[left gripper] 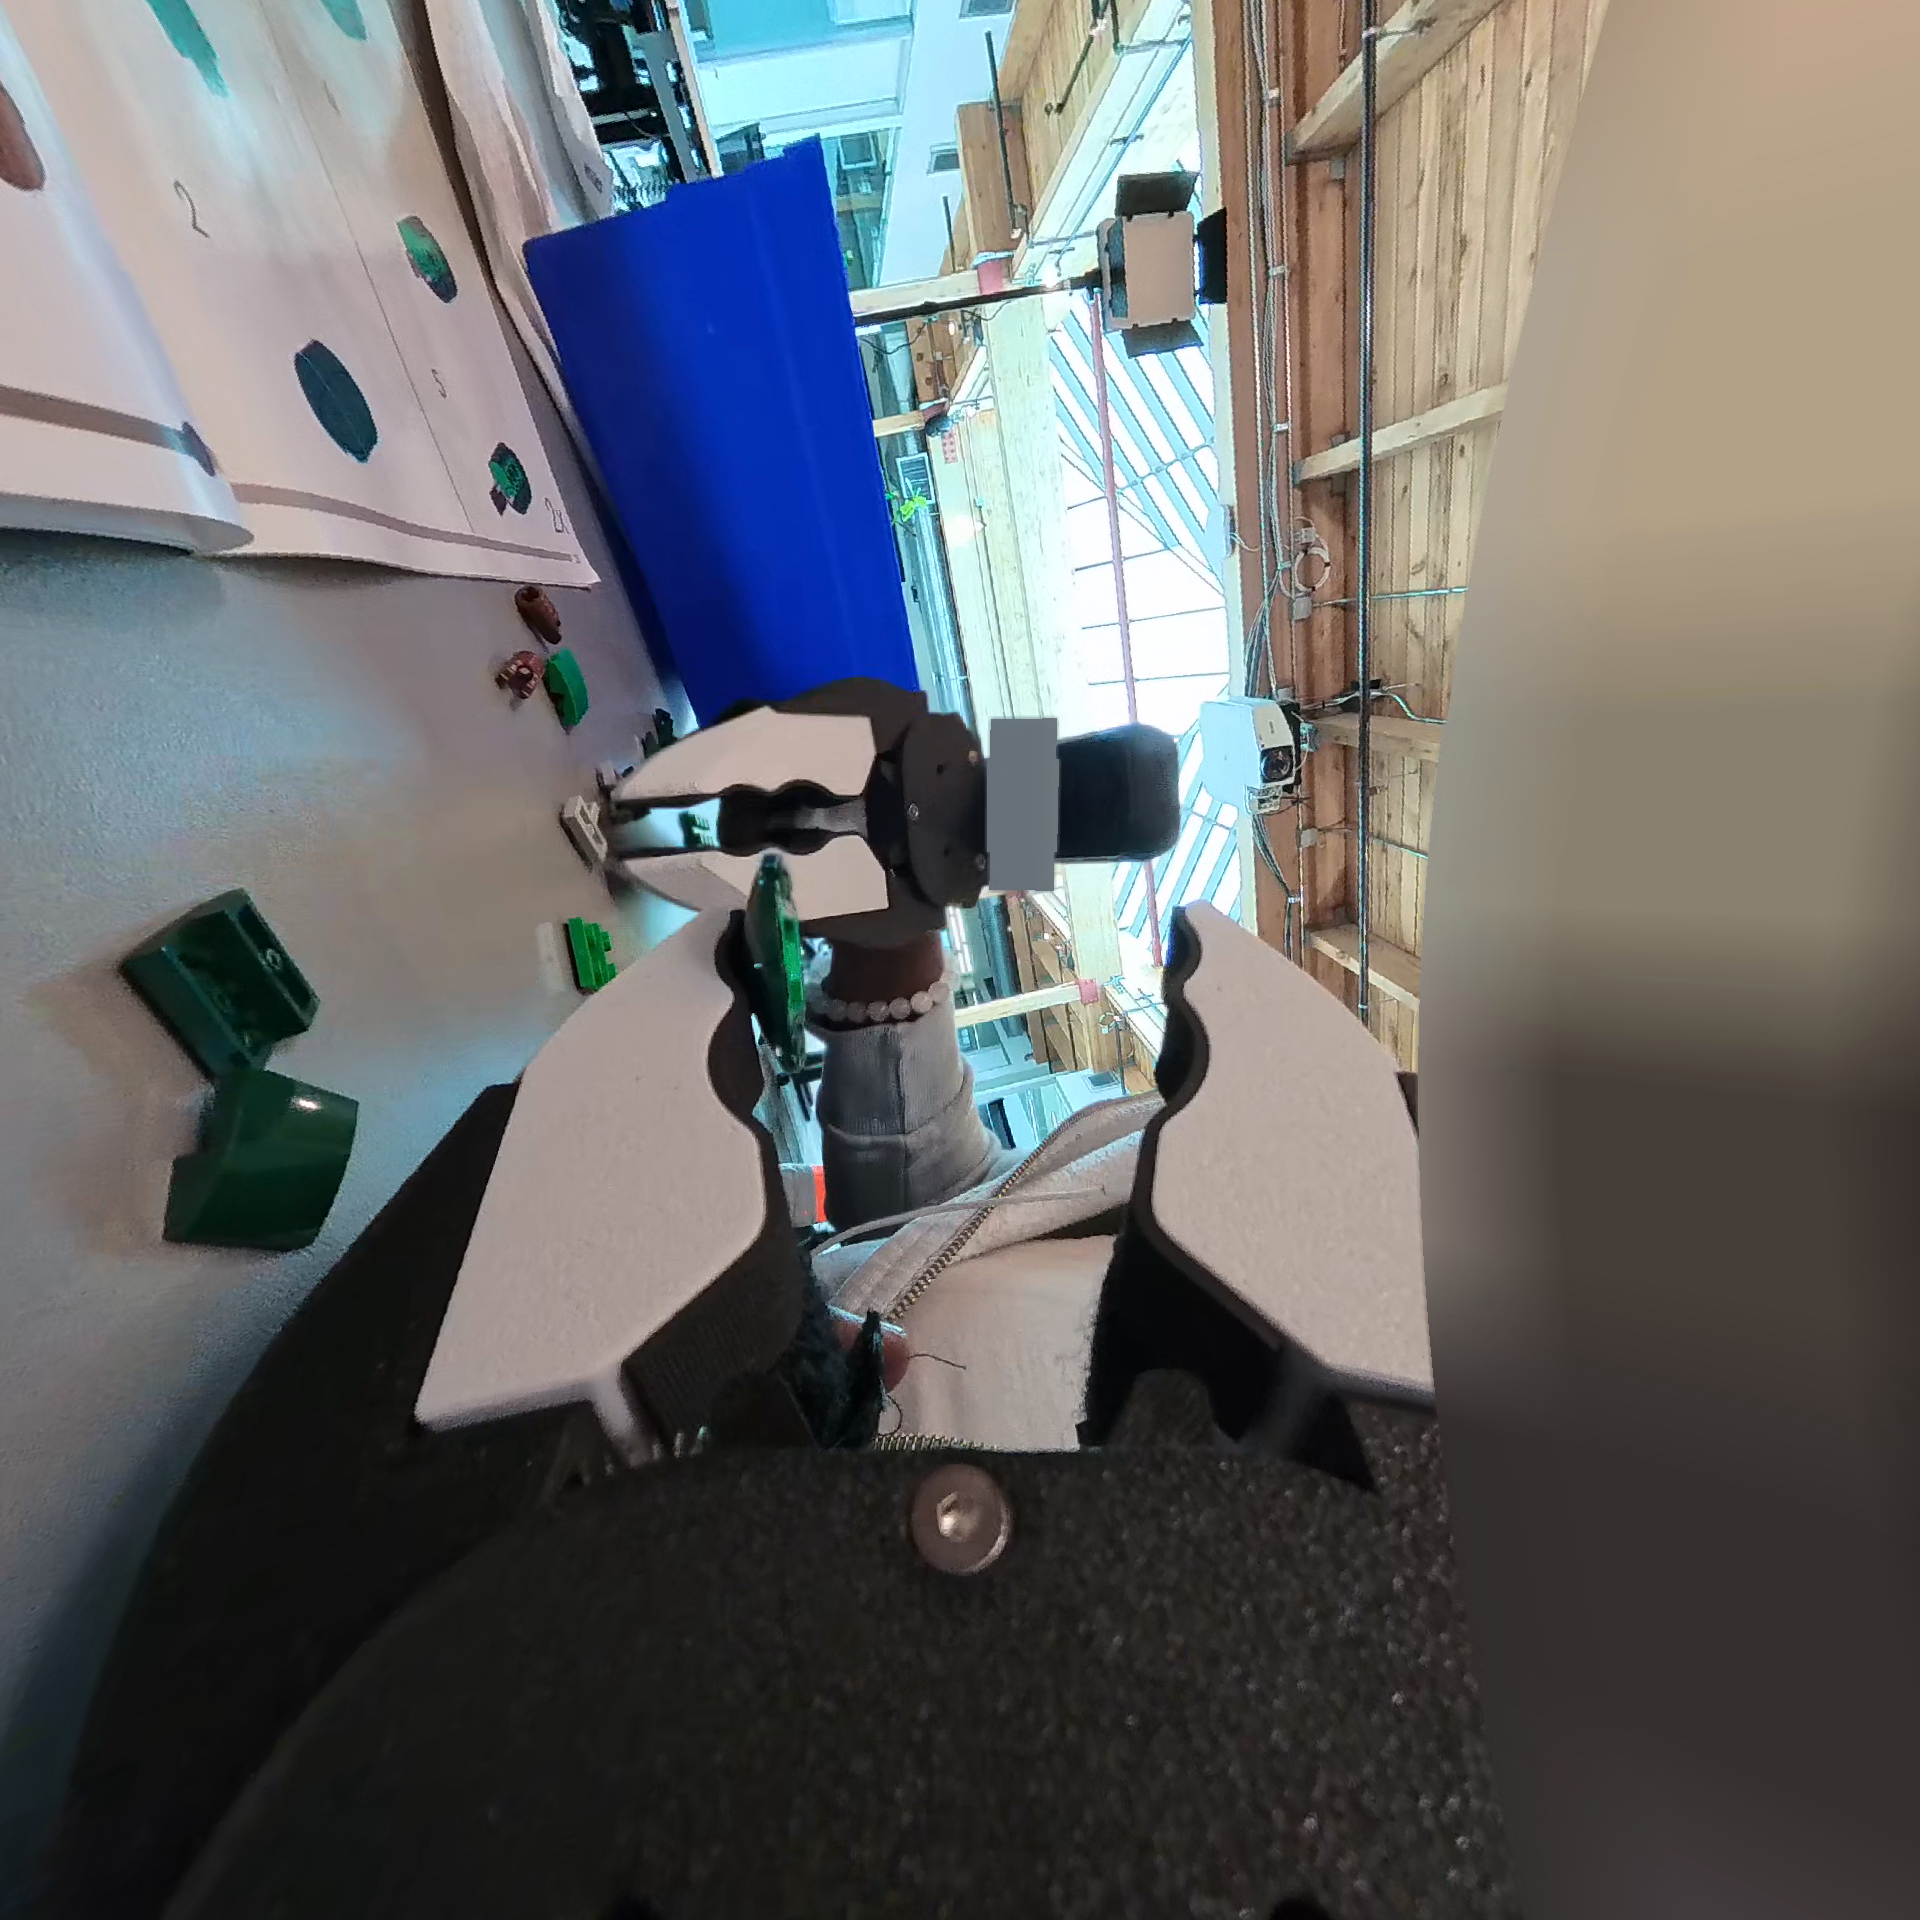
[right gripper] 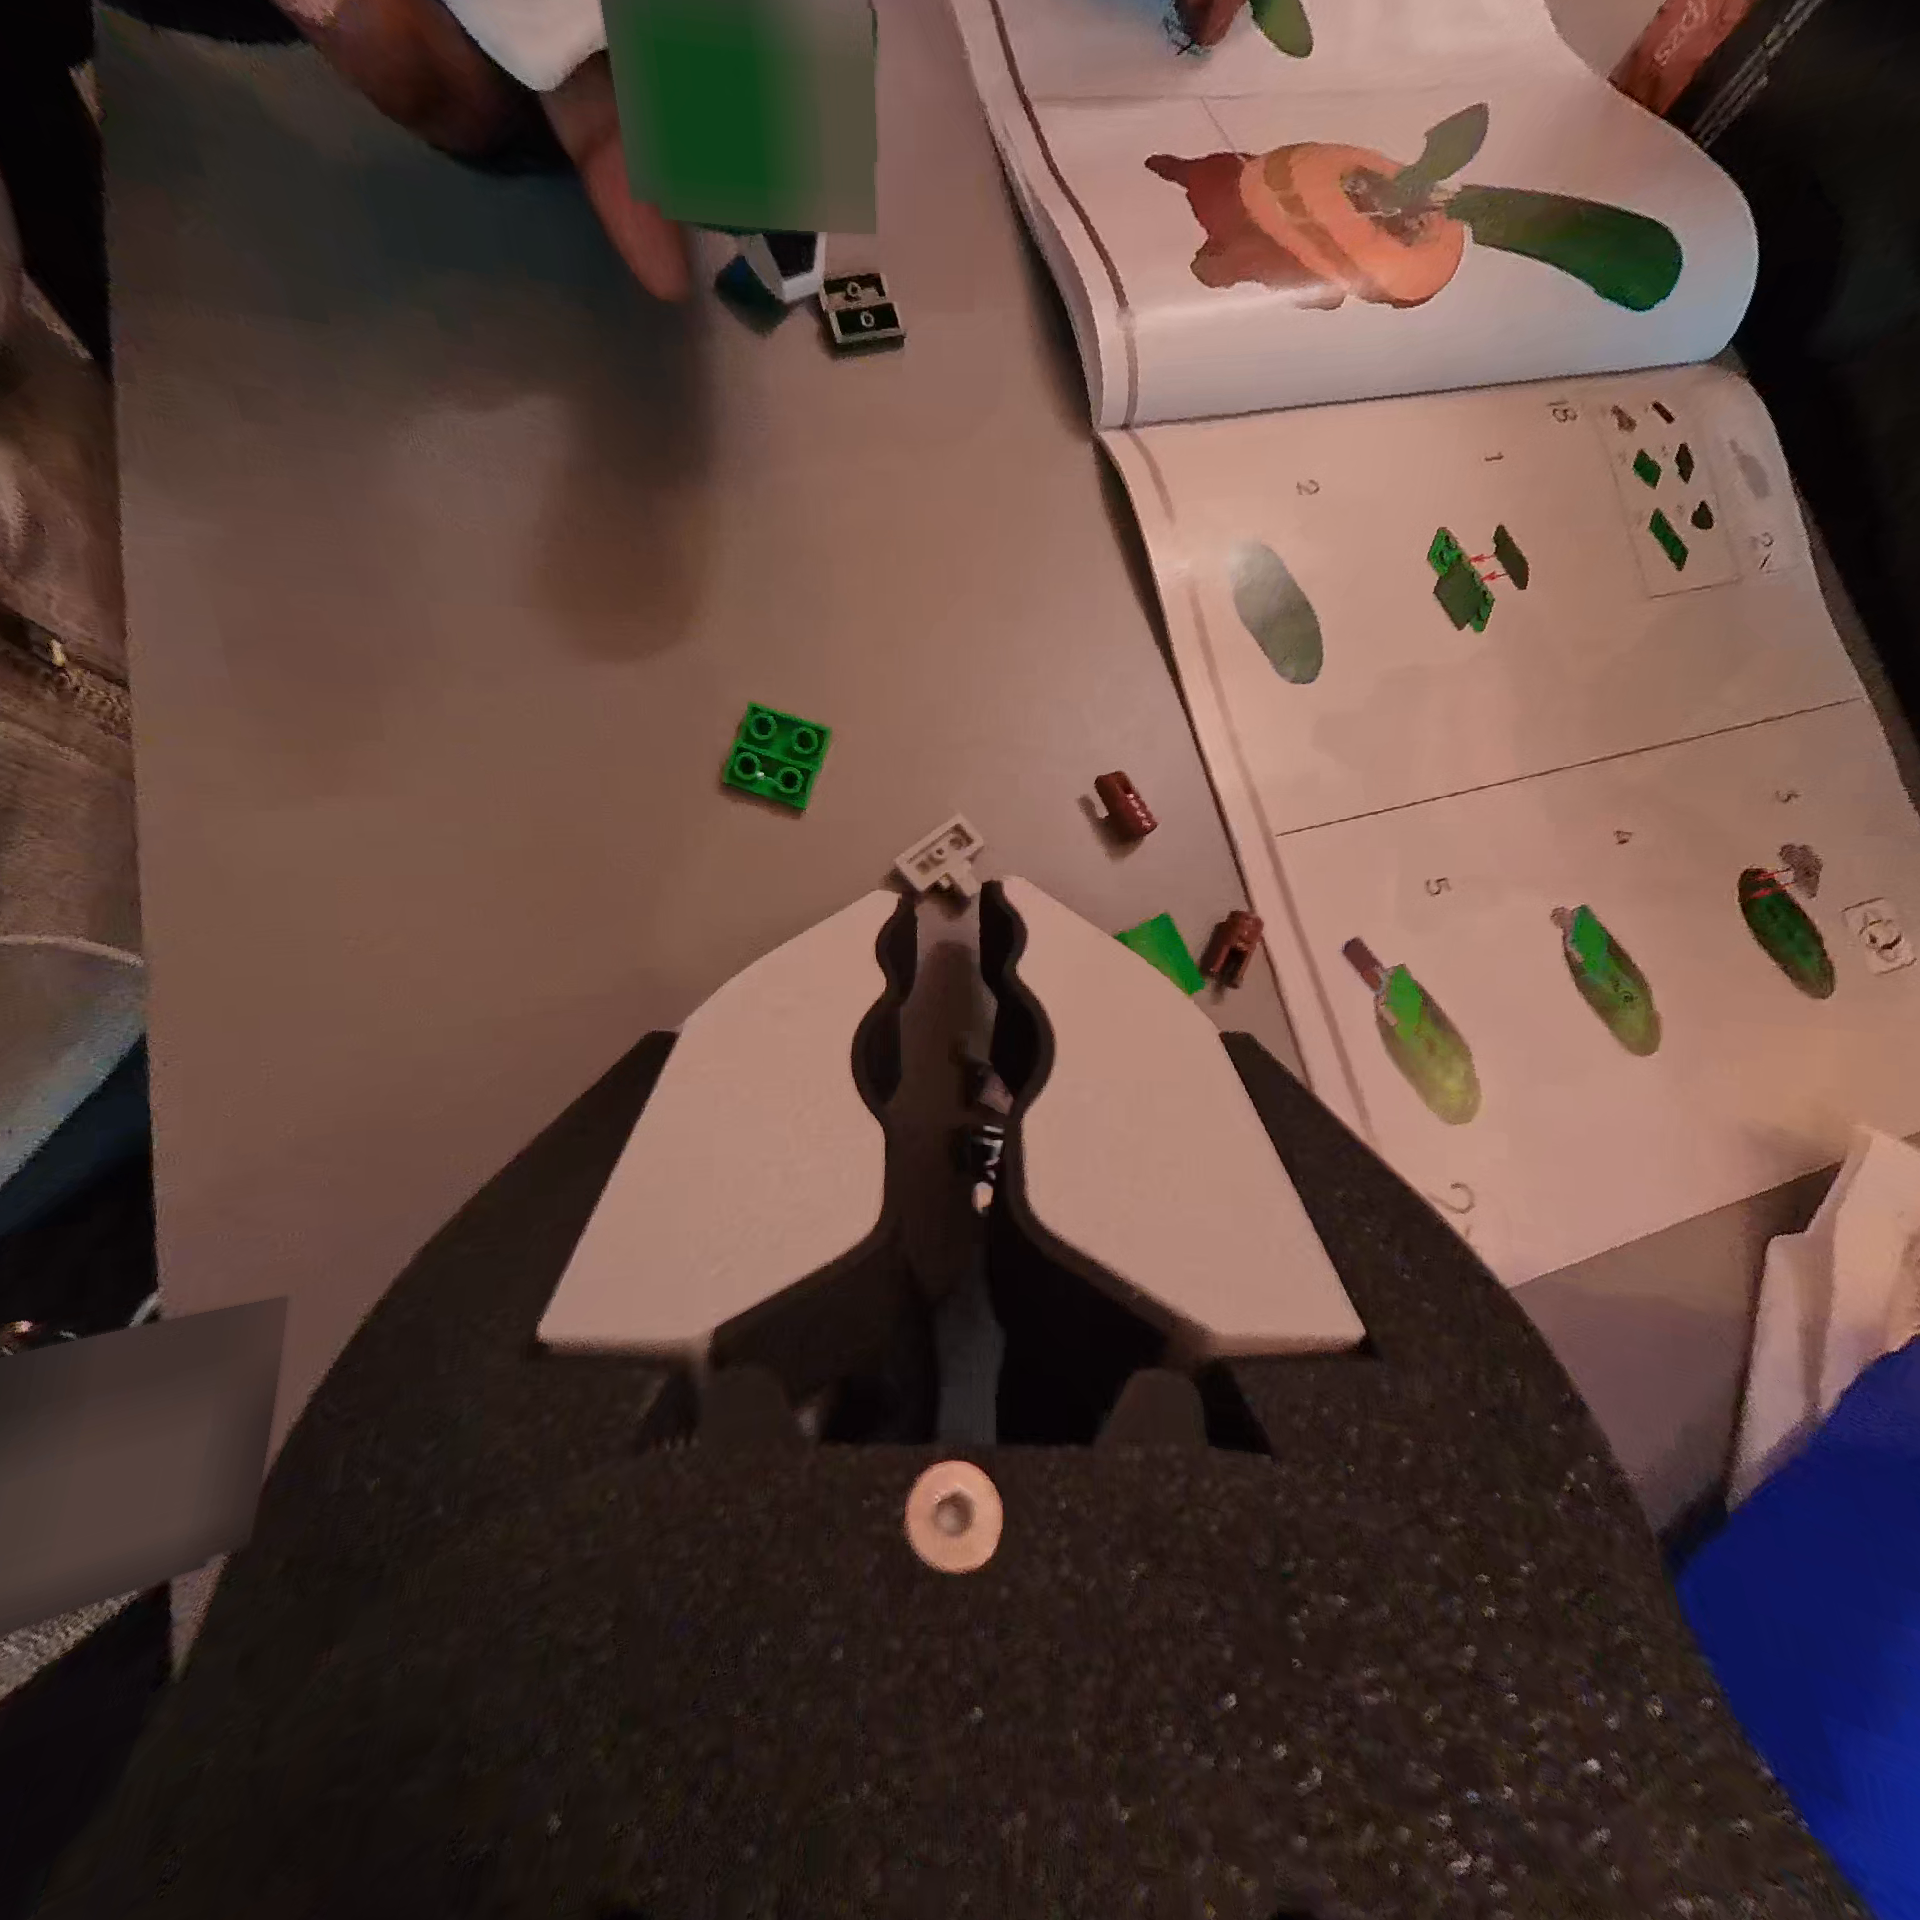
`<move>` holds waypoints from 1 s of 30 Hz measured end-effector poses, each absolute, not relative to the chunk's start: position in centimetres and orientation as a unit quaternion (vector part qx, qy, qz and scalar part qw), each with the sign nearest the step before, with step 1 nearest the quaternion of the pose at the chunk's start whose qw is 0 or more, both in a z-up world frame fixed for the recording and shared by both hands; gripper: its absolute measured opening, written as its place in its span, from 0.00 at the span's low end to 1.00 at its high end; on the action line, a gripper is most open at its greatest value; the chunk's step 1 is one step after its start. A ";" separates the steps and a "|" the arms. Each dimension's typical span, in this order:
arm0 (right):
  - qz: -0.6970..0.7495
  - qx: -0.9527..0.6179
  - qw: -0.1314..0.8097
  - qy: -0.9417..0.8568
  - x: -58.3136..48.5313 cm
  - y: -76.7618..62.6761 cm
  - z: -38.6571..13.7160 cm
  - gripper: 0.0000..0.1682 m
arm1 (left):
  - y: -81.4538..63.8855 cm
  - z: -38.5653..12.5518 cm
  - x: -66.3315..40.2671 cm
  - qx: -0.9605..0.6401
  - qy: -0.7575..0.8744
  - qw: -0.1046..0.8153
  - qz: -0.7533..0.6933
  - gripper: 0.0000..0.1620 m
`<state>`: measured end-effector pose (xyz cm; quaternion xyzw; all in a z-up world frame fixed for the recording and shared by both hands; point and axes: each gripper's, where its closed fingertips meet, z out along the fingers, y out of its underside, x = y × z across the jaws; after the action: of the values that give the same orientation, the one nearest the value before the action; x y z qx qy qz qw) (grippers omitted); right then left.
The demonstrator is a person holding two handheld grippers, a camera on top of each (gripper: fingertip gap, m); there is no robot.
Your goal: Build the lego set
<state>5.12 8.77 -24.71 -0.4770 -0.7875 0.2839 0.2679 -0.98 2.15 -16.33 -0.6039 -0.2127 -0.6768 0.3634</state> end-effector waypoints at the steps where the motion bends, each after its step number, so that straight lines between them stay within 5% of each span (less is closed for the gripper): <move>1: 0.278 -0.472 0.265 -0.794 5.0 9.0 -24.7 0.07 | 2.1 -16.3 -1.0 -0.604 -0.213 0.364 -0.676 0.46; 13: 0.293 -0.398 0.187 -0.849 4.2 8.5 -25.3 0.03 | 2.0 -16.4 -0.8 -0.606 -0.210 0.359 -0.678 0.46; 30: 0.339 -0.484 0.259 -0.764 4.1 8.2 -23.6 0.01 | 2.2 -16.2 -1.5 -0.598 -0.221 0.374 -0.673 0.48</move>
<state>4.11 8.22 -23.57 -0.4843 -0.7639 0.3386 0.2593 -1.54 2.22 -16.22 -0.5984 -0.2212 -0.6731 0.3742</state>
